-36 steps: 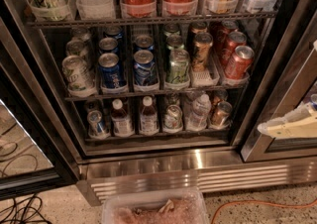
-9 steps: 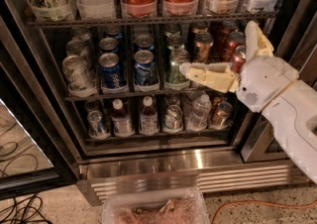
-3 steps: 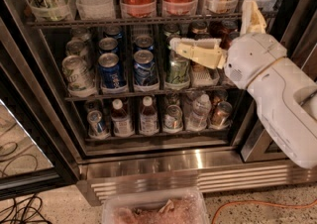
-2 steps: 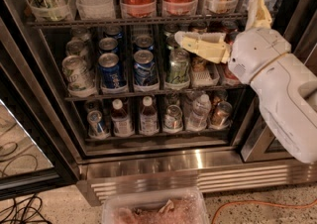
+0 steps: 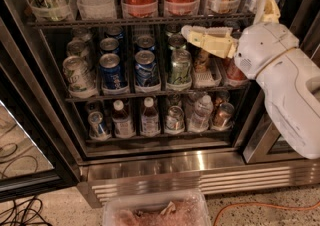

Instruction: Pick orange can from top shelf of fridge

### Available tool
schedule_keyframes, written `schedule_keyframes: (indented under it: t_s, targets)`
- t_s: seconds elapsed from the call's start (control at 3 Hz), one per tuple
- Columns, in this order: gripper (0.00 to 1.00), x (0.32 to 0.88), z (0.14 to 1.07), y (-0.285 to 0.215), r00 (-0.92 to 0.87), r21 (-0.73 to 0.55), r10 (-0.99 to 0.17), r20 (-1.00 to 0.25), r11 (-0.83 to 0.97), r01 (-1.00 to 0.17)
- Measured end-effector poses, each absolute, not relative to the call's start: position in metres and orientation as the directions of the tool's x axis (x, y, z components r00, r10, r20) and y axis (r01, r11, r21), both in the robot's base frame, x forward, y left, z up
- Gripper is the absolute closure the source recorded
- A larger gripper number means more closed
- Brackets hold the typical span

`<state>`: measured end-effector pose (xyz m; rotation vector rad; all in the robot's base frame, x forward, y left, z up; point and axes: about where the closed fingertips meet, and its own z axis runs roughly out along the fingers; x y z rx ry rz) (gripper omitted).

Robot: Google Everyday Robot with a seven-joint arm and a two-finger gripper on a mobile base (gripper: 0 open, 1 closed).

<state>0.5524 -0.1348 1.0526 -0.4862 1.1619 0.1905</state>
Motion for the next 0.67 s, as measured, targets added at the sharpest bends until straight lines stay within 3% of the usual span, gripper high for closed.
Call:
schedule_keyframes:
  t_s: [0.67]
  targets:
    - [0.00, 0.549, 1.041, -0.121, 0.356, -0.228, -0.063, -0.932, 0.868, -0.442]
